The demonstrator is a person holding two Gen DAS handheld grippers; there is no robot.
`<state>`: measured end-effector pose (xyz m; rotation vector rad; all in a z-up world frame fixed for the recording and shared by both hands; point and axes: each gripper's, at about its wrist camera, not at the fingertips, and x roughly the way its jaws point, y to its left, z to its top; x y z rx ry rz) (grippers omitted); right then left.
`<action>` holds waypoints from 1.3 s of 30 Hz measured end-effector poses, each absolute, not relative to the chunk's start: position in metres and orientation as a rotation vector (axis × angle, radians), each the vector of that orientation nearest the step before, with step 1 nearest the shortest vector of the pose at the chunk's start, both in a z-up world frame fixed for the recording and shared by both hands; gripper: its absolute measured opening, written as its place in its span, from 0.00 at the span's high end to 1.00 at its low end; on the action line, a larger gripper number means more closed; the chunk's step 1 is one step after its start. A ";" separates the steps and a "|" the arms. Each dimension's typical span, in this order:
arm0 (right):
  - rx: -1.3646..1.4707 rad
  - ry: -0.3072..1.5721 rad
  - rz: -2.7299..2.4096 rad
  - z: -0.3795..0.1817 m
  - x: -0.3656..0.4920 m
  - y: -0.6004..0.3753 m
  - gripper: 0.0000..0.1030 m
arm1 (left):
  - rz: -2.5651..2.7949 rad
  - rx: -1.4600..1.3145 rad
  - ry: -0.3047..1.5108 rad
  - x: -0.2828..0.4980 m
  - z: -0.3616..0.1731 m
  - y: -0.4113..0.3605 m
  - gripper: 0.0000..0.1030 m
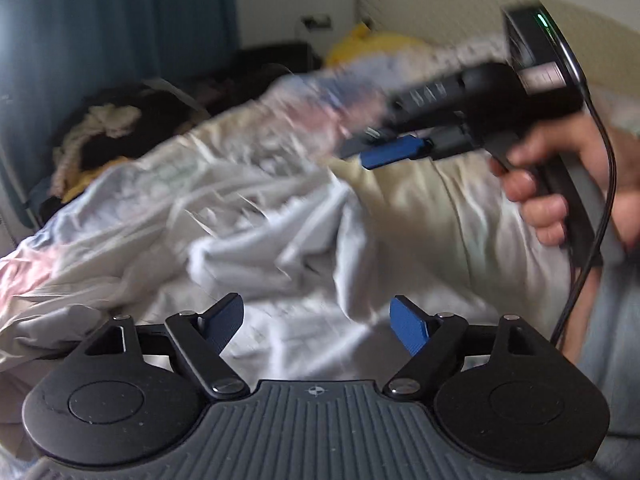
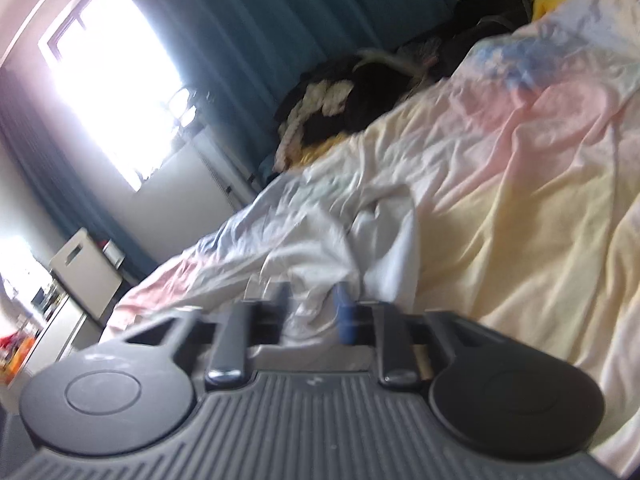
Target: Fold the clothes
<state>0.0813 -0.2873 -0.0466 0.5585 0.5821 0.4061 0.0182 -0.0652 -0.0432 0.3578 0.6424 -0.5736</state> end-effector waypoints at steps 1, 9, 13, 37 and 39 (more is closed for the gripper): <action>0.558 0.595 0.418 -0.049 0.082 -0.284 0.43 | -0.575 0.369 0.652 0.020 -0.045 -0.066 0.19; 0.341 0.668 0.456 -0.067 0.087 -0.228 0.39 | -0.538 0.416 0.761 0.033 -0.066 -0.072 0.19; 0.256 0.640 0.409 -0.068 0.090 -0.216 0.92 | -0.520 0.422 0.799 0.036 -0.070 -0.073 0.19; 0.565 0.551 0.071 -0.067 0.077 -0.308 0.52 | -0.570 0.556 0.730 0.004 -0.045 -0.071 0.19; 0.542 0.529 0.094 -0.059 0.074 -0.305 0.52 | -0.584 0.607 0.752 0.000 -0.052 -0.076 0.19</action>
